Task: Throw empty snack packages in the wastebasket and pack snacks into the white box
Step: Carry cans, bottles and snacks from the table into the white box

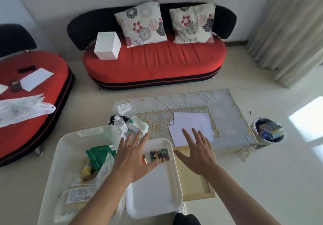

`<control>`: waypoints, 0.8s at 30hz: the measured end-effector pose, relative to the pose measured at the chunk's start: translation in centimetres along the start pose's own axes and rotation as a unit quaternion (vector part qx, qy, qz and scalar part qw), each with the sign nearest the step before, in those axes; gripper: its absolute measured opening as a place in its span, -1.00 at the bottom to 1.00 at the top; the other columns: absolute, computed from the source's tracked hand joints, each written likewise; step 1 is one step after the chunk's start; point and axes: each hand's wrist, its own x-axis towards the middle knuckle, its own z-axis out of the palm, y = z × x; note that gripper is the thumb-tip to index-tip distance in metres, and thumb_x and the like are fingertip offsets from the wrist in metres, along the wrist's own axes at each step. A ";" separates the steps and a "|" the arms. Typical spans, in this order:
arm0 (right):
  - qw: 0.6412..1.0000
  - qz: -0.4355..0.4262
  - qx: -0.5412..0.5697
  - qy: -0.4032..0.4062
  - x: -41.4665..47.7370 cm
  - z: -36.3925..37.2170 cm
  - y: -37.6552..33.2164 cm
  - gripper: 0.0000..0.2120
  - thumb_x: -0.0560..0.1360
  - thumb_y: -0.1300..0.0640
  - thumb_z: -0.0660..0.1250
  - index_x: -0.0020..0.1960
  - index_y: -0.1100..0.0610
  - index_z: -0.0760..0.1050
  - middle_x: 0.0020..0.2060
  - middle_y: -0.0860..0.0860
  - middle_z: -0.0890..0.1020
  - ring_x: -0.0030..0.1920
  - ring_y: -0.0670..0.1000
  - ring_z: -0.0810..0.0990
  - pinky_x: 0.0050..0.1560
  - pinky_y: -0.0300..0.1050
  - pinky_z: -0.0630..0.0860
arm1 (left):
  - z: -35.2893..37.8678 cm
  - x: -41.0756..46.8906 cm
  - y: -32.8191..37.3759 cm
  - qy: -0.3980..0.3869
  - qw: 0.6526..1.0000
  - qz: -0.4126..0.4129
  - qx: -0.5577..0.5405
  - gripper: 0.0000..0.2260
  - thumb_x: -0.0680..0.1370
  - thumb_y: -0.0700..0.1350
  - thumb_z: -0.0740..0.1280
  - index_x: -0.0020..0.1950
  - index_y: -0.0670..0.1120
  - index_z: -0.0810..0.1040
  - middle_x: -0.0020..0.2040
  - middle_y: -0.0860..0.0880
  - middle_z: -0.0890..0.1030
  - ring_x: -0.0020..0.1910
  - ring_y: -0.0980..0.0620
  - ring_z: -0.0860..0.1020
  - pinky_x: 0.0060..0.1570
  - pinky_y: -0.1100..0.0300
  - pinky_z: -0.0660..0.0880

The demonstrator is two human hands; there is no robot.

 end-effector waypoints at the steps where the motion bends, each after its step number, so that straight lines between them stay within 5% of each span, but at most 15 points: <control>1: 1.000 0.014 -0.003 0.005 -1.0 -0.5 -0.3 -0.02 0.32 -0.64 -0.27 0.63 -0.19 -0.21 0.64 0.06 -0.06 0.63 0.14 -0.13 0.61 0.15 -0.05 | -0.9 -0.4 -0.2 0.004 1.000 0.013 0.003 -0.07 0.43 0.57 0.01 0.67 0.14 -0.14 0.69 0.02 -0.11 0.66 -0.07 -0.16 0.60 -0.13 -0.16; 11: 0.980 0.151 0.000 0.132 -14.9 -5.1 -2.9 -0.19 0.47 -0.51 -0.05 0.62 -0.19 -0.06 0.63 -0.02 0.05 0.63 0.07 -0.06 0.60 0.08 -0.06 | -7.5 -4.1 3.2 -0.007 0.986 0.164 0.016 -0.06 0.42 0.61 0.00 0.65 0.19 -0.23 0.66 0.07 -0.26 0.64 -0.05 -0.27 0.57 -0.14 -0.29; 24: 0.875 0.414 -0.025 0.248 -37.8 -10.4 3.8 -0.14 0.42 -0.56 -0.09 0.62 -0.19 -0.04 0.62 0.00 0.12 0.63 0.12 -0.04 0.58 0.16 0.00 | -7.3 -11.6 25.8 0.006 0.892 0.452 -0.007 -0.16 0.51 0.49 0.08 0.66 0.16 -0.14 0.68 0.07 -0.16 0.65 -0.01 -0.20 0.60 -0.07 -0.23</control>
